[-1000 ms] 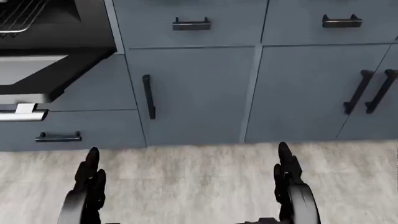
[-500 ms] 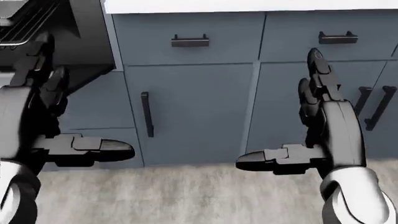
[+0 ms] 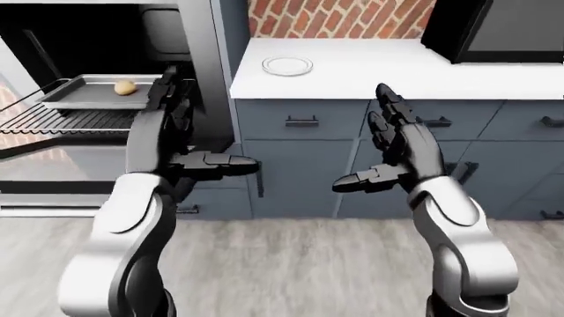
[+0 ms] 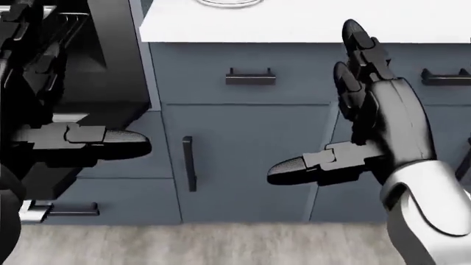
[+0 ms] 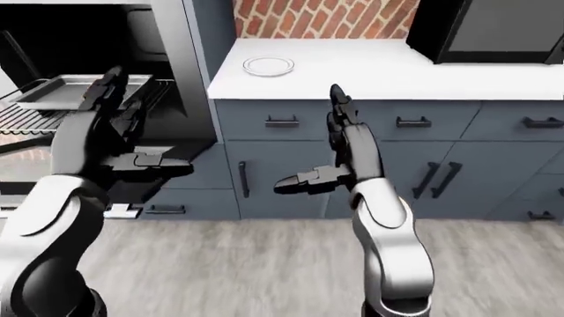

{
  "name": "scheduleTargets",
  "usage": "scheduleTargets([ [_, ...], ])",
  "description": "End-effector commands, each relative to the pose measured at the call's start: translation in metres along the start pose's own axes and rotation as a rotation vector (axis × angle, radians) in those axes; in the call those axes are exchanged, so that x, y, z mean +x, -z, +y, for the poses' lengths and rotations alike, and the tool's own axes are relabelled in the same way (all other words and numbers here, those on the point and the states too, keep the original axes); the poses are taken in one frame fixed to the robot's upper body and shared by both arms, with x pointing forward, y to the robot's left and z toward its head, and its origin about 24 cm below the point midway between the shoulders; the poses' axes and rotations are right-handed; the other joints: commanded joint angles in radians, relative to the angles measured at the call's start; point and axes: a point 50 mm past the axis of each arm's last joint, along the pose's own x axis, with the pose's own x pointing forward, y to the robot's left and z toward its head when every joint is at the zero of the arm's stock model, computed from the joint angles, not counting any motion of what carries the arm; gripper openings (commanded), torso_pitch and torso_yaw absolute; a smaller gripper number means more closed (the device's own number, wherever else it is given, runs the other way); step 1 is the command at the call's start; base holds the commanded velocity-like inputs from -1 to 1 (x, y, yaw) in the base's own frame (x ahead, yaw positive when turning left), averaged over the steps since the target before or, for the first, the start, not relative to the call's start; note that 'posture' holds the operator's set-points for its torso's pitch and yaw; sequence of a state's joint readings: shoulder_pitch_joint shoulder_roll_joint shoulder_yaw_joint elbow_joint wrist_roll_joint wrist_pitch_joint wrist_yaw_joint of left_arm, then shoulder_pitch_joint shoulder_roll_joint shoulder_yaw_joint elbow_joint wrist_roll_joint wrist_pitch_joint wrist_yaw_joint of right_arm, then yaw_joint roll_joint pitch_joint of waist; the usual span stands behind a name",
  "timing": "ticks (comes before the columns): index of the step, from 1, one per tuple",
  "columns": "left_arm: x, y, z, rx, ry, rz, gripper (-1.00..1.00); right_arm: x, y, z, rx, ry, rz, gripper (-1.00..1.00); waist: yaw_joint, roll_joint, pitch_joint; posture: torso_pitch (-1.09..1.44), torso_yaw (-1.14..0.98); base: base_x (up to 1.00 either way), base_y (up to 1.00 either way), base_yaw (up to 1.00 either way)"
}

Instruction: Pick the potato from the oven and place it on the plate on the counter.

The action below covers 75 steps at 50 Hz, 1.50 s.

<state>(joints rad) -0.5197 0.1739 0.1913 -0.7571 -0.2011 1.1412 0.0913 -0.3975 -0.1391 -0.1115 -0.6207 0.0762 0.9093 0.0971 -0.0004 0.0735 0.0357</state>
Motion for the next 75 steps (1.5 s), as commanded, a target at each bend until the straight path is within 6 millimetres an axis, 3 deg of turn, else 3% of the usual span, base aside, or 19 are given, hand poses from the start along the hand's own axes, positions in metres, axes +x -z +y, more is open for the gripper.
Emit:
scheduleTargets([
  [1,-0.004,-0.02,-0.005,-0.002,0.03,-0.108,1.0,-0.004,-0.022,-0.005,-0.018,0.032,-0.114,1.0,-0.008,0.011,-0.014,0.0,0.0,0.86,-0.48,0.0],
  [5,-0.007,-0.025,-0.004,-0.003,0.03,-0.12,1.0,-0.005,-0.026,-0.005,-0.019,0.033,-0.124,1.0,-0.015,0.002,-0.004,0.0,0.0,0.7,-0.4,0.0],
  [8,-0.01,-0.03,-0.002,-0.004,0.03,-0.127,1.0,-0.008,-0.034,-0.005,-0.031,0.034,-0.147,1.0,0.01,-0.168,-0.038,0.0,0.0,0.0,0.0,0.46],
  [9,-0.01,-0.033,-0.002,-0.004,0.031,-0.13,1.0,-0.01,-0.039,-0.004,-0.023,0.022,-0.159,1.0,0.021,-0.188,-0.026,0.0,0.0,0.0,0.0,1.0],
  [10,-0.011,-0.035,-0.001,-0.004,0.03,-0.132,1.0,-0.01,-0.042,-0.004,-0.023,0.022,-0.164,1.0,-0.022,-0.148,0.013,0.0,0.0,0.0,0.0,1.0],
  [18,-0.015,-0.048,0.0,-0.005,0.037,-0.148,1.0,-0.015,-0.054,-0.009,-0.037,0.019,-0.194,1.0,0.015,-0.074,0.009,0.0,0.0,0.0,0.0,1.0],
  [21,-0.016,-0.049,0.0,-0.022,0.041,-0.146,1.0,-0.017,-0.057,-0.006,-0.052,0.013,-0.201,1.0,0.04,0.021,-0.012,0.0,0.0,0.0,0.0,1.0],
  [29,-0.02,-0.055,-0.002,-0.019,0.047,-0.152,1.0,-0.024,-0.066,-0.001,-0.046,-0.029,-0.226,1.0,0.044,-0.076,-0.012,0.0,0.0,0.0,0.0,1.0],
  [31,-0.02,-0.054,-0.003,-0.028,0.052,-0.147,1.0,-0.024,-0.064,-0.002,-0.051,-0.031,-0.222,1.0,0.032,-0.117,0.001,0.0,0.0,0.0,0.0,1.0],
  [33,-0.02,-0.055,-0.002,-0.029,0.055,-0.145,1.0,-0.024,-0.066,0.0,-0.057,-0.036,-0.223,1.0,0.015,-0.195,-0.042,0.0,0.0,0.0,0.0,1.0],
  [34,-0.02,-0.054,-0.002,-0.031,0.053,-0.145,1.0,-0.024,-0.067,0.001,-0.06,-0.039,-0.224,1.0,0.017,-0.156,-0.008,0.0,0.0,0.0,0.0,1.0],
  [35,-0.02,-0.054,-0.001,-0.032,0.053,-0.143,1.0,-0.024,-0.068,0.002,-0.062,-0.042,-0.225,1.0,0.02,-0.161,-0.008,0.0,0.0,0.0,0.0,1.0],
  [41,-0.021,-0.052,0.002,-0.032,0.049,-0.141,1.0,-0.024,-0.067,0.007,-0.074,-0.061,-0.225,1.0,0.027,-0.117,-0.012,0.0,0.0,0.0,0.0,1.0],
  [50,-0.021,-0.052,0.0,-0.035,0.056,-0.133,1.0,-0.023,-0.064,0.004,-0.081,-0.05,-0.212,1.0,0.024,0.005,-0.032,0.0,0.0,0.0,0.0,1.0],
  [61,-0.02,-0.051,-0.001,-0.039,0.053,-0.134,1.0,-0.023,-0.069,0.001,-0.082,-0.062,-0.197,1.0,0.021,-0.093,0.015,0.0,0.0,0.0,0.0,0.76],
  [63,-0.02,-0.051,-0.001,-0.04,0.053,-0.135,1.0,-0.023,-0.07,0.001,-0.096,-0.062,-0.199,1.0,0.022,-0.162,-0.025,0.0,0.0,0.09,-0.13,0.0],
  [64,-0.02,-0.051,-0.001,-0.04,0.054,-0.135,1.0,-0.024,-0.071,0.003,-0.089,-0.073,-0.203,1.0,0.01,-0.111,-0.003,0.0,0.0,0.47,-0.23,0.0],
  [66,-0.02,-0.05,-0.001,-0.04,0.053,-0.134,1.0,-0.024,-0.068,0.005,-0.09,-0.084,-0.2,1.0,0.013,-0.1,0.042,0.0,0.0,0.52,-0.23,0.0],
  [75,-0.021,-0.05,0.003,-0.045,0.047,-0.135,1.0,-0.02,-0.071,0.008,-0.1,-0.092,-0.212,1.0,0.007,-0.017,0.026,0.0,0.0,0.52,-0.2,0.0],
])
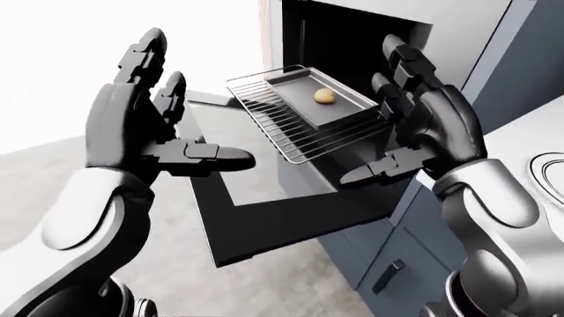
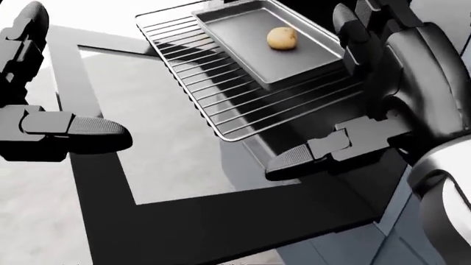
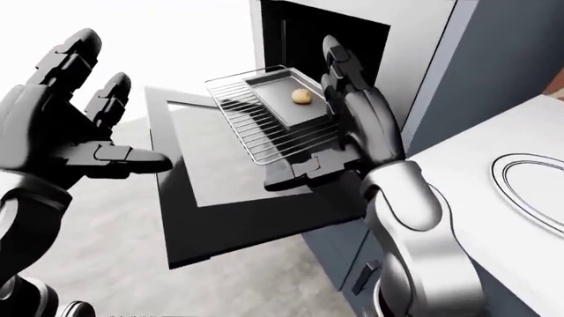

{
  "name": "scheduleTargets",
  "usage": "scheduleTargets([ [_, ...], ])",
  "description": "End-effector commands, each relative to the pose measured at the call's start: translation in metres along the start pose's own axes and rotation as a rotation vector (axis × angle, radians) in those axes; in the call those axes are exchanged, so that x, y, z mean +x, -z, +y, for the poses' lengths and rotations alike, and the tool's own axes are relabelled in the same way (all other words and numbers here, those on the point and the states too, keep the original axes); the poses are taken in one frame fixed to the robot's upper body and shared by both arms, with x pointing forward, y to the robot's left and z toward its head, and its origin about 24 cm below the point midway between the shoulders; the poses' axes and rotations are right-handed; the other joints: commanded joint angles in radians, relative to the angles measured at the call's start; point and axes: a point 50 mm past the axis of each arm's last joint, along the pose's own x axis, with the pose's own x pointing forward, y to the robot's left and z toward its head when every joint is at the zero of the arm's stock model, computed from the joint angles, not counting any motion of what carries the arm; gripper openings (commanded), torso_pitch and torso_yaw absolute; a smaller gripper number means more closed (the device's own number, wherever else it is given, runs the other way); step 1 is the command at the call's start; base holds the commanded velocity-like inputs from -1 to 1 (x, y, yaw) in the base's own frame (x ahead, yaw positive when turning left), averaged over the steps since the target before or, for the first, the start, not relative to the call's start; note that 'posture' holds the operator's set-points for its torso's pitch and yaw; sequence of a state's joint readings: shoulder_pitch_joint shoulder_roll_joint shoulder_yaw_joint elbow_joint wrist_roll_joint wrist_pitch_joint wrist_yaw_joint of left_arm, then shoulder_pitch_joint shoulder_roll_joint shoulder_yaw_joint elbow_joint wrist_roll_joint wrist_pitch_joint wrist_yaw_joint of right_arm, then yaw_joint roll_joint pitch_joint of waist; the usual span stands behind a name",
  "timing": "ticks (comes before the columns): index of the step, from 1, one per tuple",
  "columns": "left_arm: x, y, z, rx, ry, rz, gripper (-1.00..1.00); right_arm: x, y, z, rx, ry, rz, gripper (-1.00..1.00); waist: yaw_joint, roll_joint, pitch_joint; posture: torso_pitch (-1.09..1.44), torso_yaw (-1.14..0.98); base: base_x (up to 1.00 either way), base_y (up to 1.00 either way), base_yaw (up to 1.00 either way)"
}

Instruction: Pick the potato from the oven and place it on the plate on the counter.

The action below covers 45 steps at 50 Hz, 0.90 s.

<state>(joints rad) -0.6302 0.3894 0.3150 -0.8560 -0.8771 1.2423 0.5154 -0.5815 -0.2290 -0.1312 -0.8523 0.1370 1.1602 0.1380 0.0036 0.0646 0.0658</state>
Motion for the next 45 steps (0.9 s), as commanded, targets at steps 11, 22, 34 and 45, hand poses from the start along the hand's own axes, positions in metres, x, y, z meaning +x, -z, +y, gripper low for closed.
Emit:
scheduleTargets([
  [11,-0.001,-0.013,0.008,-0.007,-0.024,-0.051,1.0,0.003,-0.013,0.005,-0.022,-0.009,-0.052,1.0,-0.021,-0.009,-0.041,0.0,0.0,0.02,-0.34,0.0],
  [22,-0.004,-0.015,0.014,-0.011,-0.032,-0.055,1.0,0.006,-0.015,0.012,-0.02,-0.037,-0.049,1.0,-0.005,-0.103,-0.034,0.0,0.0,0.0,-0.15,0.44],
  [34,-0.005,-0.018,0.016,-0.008,-0.033,-0.057,1.0,0.01,-0.026,0.004,-0.01,0.004,-0.064,1.0,-0.012,-0.005,-0.035,0.0,0.0,0.0,0.04,0.92],
  [45,-0.004,-0.019,0.015,0.0,-0.028,-0.058,1.0,0.016,-0.03,-0.002,0.03,0.048,-0.054,1.0,0.006,-0.007,-0.05,0.0,0.0,0.03,0.0,0.21],
])
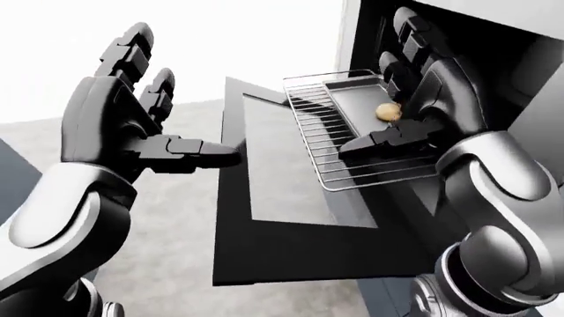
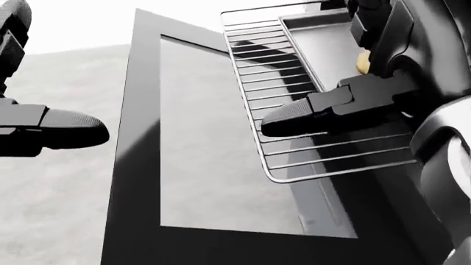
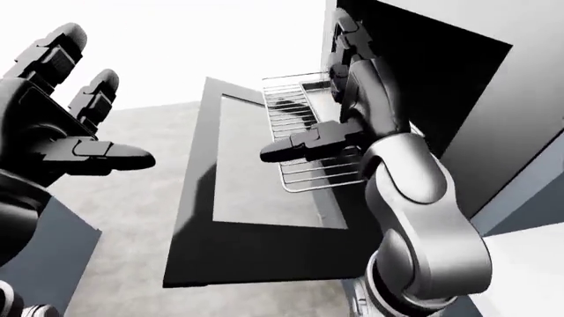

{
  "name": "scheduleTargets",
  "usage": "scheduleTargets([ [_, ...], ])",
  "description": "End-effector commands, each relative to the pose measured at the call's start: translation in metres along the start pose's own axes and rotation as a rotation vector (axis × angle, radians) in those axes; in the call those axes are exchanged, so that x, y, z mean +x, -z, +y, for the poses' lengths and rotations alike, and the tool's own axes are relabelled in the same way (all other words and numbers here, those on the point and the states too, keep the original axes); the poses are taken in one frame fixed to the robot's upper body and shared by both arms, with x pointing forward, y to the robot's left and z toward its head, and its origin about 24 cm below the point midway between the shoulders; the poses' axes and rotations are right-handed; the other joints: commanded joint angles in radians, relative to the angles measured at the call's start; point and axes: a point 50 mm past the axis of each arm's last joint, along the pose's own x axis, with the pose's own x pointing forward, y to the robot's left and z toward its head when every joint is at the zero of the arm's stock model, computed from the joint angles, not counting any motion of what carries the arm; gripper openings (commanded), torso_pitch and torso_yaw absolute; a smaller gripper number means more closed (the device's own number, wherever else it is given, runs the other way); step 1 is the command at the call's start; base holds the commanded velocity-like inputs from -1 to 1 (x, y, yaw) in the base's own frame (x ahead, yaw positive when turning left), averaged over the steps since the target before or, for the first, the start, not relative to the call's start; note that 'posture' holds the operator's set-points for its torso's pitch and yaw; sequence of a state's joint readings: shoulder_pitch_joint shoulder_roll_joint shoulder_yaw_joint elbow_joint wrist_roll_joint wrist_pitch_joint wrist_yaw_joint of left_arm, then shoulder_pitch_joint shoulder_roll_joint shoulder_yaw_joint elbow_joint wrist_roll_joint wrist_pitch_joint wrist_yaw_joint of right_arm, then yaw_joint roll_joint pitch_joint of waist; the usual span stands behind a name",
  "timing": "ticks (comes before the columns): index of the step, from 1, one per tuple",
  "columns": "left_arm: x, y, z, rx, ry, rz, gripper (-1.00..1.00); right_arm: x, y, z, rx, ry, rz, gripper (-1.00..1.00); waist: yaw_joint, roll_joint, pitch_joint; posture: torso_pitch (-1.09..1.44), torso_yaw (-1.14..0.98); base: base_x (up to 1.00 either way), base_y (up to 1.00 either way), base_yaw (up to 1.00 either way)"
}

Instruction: Pick the potato from the oven and place it on the plate on the counter.

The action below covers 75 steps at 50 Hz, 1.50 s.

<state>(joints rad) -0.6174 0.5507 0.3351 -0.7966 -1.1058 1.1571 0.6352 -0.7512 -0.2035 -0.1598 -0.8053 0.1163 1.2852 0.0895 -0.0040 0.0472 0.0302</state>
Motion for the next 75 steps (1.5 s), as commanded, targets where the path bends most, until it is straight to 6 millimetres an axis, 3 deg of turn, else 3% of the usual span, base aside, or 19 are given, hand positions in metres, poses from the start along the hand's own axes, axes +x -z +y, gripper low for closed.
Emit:
scheduleTargets([
  [1,-0.003,-0.011,0.003,-0.004,-0.025,-0.069,1.0,0.002,-0.009,0.001,0.005,-0.011,-0.052,1.0,0.013,0.0,-0.014,0.0,0.0,0.0,0.0,1.0],
  [7,-0.003,-0.013,0.003,-0.002,-0.023,-0.07,1.0,0.008,-0.015,-0.004,0.031,0.008,-0.051,1.0,0.001,-0.11,0.007,0.0,0.0,0.0,0.0,0.75],
  [8,-0.003,-0.012,0.004,-0.002,-0.024,-0.069,1.0,0.01,-0.015,-0.007,0.018,0.021,-0.047,1.0,0.002,-0.078,0.019,0.0,0.0,0.0,0.0,0.0],
  [11,-0.003,-0.012,0.004,-0.001,-0.023,-0.068,1.0,0.011,-0.017,-0.008,0.009,0.011,-0.048,1.0,0.011,-0.061,0.017,0.0,0.0,0.0,-0.01,0.0],
  [12,-0.003,-0.012,0.004,-0.003,-0.023,-0.067,1.0,0.011,-0.017,-0.007,0.006,0.007,-0.049,1.0,0.01,-0.054,-0.003,0.0,0.0,0.0,-0.12,0.0],
  [16,-0.004,-0.012,0.005,-0.004,-0.025,-0.068,1.0,0.011,-0.019,-0.007,0.004,0.0,-0.056,1.0,0.005,0.024,0.017,0.0,0.0,0.1,-0.12,0.0],
  [18,-0.002,-0.011,0.005,-0.003,-0.025,-0.067,1.0,0.011,-0.019,-0.007,0.003,-0.001,-0.059,1.0,0.006,0.008,0.012,0.0,0.0,0.14,-0.16,0.0],
  [22,-0.001,-0.008,0.005,-0.002,-0.025,-0.064,1.0,0.013,-0.017,-0.005,0.001,-0.005,-0.058,1.0,0.006,0.025,-0.001,0.0,0.0,0.18,-0.21,0.0],
  [27,-0.001,-0.008,0.006,-0.003,-0.027,-0.066,1.0,0.014,-0.017,-0.003,0.0,-0.006,-0.06,1.0,0.025,-0.03,0.02,0.0,0.0,0.31,-0.21,0.0],
  [30,-0.001,-0.008,0.006,-0.004,-0.028,-0.066,1.0,0.015,-0.018,-0.002,0.0,-0.004,-0.059,1.0,0.028,-0.126,0.011,0.0,0.0,0.4,0.0,0.0],
  [31,-0.001,-0.008,0.006,-0.004,-0.028,-0.066,1.0,0.015,-0.018,-0.002,-0.002,-0.004,-0.059,1.0,0.028,-0.094,0.026,0.0,0.0,0.41,0.0,0.0],
  [37,-0.002,-0.01,0.01,-0.004,-0.034,-0.069,1.0,0.018,-0.021,-0.001,0.006,0.001,-0.062,1.0,0.011,-0.064,0.025,0.0,0.0,0.34,0.0,0.0],
  [39,-0.003,-0.01,0.01,-0.003,-0.034,-0.07,1.0,0.019,-0.022,-0.001,0.002,0.005,-0.059,1.0,0.006,-0.045,0.003,0.0,0.0,0.11,0.0,0.0],
  [43,-0.003,-0.014,0.01,-0.001,-0.033,-0.075,1.0,0.019,-0.028,-0.004,0.002,0.022,-0.064,1.0,-0.005,0.025,-0.001,0.0,0.0,0.03,0.0,0.0],
  [44,-0.004,-0.014,0.01,0.0,-0.032,-0.077,1.0,0.02,-0.03,-0.006,-0.003,0.029,-0.063,1.0,-0.01,-0.004,0.004,0.0,0.0,0.0,0.0,0.0],
  [49,-0.004,-0.015,0.012,0.023,-0.043,-0.084,1.0,0.024,-0.039,-0.011,-0.096,0.054,-0.026,1.0,-0.004,0.006,0.018,0.0,0.0,0.0,0.0,0.0],
  [53,-0.006,-0.014,0.014,0.02,-0.045,-0.084,1.0,0.028,-0.039,-0.011,-0.198,0.03,0.042,1.0,-0.003,-0.042,0.04,0.0,0.0,0.0,0.0,0.0],
  [57,-0.006,-0.015,0.015,0.021,-0.046,-0.085,1.0,0.033,-0.047,-0.016,-0.323,0.01,0.098,1.0,0.0,-0.022,0.008,0.0,0.0,0.0,0.0,0.0],
  [75,-0.003,-0.012,0.013,0.02,-0.036,-0.076,1.0,0.087,-0.026,-0.039,-0.782,-0.055,0.337,1.0,-0.03,0.004,0.016,0.0,0.0,0.0,0.0,0.0],
])
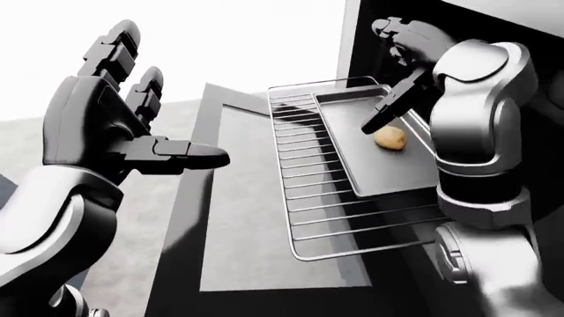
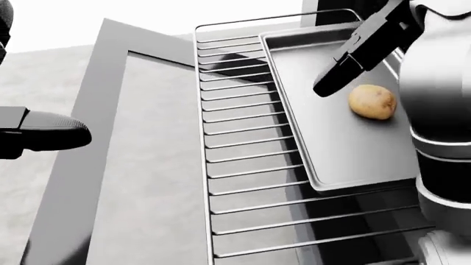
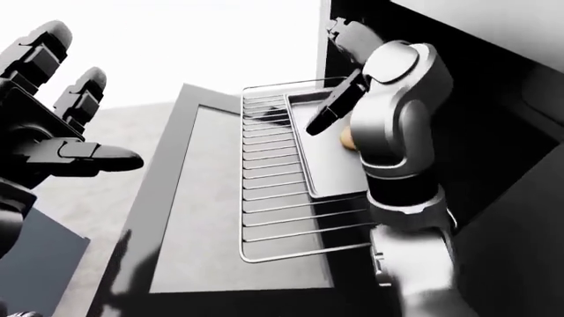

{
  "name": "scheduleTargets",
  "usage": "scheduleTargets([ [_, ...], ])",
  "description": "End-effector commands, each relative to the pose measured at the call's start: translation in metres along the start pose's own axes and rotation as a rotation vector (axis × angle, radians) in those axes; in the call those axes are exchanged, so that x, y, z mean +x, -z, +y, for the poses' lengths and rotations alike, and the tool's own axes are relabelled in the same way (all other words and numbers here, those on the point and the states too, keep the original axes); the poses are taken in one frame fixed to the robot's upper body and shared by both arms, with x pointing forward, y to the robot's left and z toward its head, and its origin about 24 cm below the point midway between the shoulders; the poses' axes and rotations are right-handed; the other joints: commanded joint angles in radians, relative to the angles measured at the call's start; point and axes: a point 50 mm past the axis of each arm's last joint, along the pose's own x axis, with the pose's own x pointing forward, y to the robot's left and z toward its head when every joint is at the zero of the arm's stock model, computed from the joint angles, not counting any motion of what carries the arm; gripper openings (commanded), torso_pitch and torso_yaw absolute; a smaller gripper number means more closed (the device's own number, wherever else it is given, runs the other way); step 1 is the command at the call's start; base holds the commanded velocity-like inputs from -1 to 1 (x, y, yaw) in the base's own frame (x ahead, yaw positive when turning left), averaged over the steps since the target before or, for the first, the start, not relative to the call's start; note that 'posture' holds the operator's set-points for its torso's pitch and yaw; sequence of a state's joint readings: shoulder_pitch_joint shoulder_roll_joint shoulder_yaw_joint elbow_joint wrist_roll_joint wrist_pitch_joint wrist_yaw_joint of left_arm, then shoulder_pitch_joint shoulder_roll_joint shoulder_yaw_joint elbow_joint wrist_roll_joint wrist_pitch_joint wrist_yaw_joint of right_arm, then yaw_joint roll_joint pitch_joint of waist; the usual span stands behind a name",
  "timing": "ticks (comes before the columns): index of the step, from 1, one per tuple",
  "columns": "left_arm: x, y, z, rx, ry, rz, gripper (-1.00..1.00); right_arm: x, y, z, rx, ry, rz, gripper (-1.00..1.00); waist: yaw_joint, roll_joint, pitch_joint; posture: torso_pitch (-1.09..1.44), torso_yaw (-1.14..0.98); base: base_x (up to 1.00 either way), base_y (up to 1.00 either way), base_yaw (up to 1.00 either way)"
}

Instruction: Pick the potato from the oven and place it on the plate on the counter.

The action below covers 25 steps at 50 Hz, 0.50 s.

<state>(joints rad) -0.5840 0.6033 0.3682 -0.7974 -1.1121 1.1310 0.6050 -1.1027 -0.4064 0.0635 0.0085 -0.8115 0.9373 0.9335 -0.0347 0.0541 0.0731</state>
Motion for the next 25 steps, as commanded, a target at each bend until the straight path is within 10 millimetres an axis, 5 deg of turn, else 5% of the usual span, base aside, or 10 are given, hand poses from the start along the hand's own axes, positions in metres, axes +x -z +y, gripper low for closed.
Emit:
scheduleTargets([
  [1,0.001,-0.009,0.003,-0.001,-0.019,-0.065,1.0,-0.001,-0.015,-0.014,-0.097,0.077,-0.037,1.0,0.0,-0.001,-0.027,0.0,0.0,0.0,0.0,0.0],
  [12,0.0,-0.009,0.003,0.0,-0.018,-0.057,1.0,0.043,0.006,-0.006,-0.237,0.061,0.104,1.0,-0.005,0.009,-0.034,0.0,0.0,0.0,0.0,0.0],
  [16,-0.001,-0.006,0.005,0.001,-0.022,-0.05,1.0,0.053,0.015,0.0,-0.224,0.031,0.15,0.52,-0.004,0.009,-0.035,0.0,0.0,0.0,0.0,0.0],
  [25,0.0,-0.001,0.01,0.006,-0.031,-0.048,1.0,0.067,0.027,-0.005,-0.231,0.025,0.215,0.38,0.004,0.01,-0.039,0.0,0.0,0.0,0.0,0.0],
])
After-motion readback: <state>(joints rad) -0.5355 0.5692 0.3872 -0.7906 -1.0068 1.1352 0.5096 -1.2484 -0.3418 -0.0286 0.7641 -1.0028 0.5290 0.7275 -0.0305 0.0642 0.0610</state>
